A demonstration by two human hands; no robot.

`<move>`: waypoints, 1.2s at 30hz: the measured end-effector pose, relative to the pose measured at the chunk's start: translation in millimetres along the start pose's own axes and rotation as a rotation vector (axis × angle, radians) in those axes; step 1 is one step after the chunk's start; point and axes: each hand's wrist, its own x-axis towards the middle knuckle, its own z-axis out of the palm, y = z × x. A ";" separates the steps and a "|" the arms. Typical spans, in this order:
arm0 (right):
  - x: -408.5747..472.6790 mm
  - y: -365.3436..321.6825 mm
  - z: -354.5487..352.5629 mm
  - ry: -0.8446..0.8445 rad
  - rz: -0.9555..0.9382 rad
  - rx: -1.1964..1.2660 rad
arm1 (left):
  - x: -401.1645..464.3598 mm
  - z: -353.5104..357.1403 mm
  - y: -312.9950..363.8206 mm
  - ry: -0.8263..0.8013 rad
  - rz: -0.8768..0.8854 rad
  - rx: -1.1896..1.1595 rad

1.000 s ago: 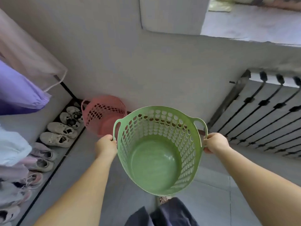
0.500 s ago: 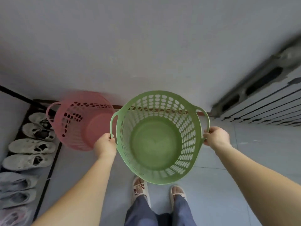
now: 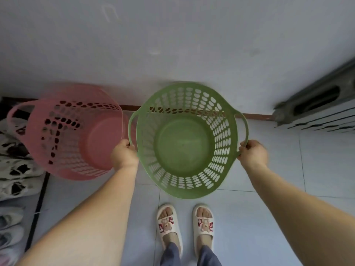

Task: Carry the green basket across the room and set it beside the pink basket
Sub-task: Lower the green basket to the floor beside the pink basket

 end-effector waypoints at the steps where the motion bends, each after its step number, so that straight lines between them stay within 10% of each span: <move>1: 4.3 1.1 4.6 0.010 0.005 -0.001 | 4.4 5.3 -1.6 0.004 -0.018 -0.023; 36: 24.6 20.0 56.0 0.003 0.083 -0.039 | 38.2 23.9 -12.0 0.109 -0.214 -0.035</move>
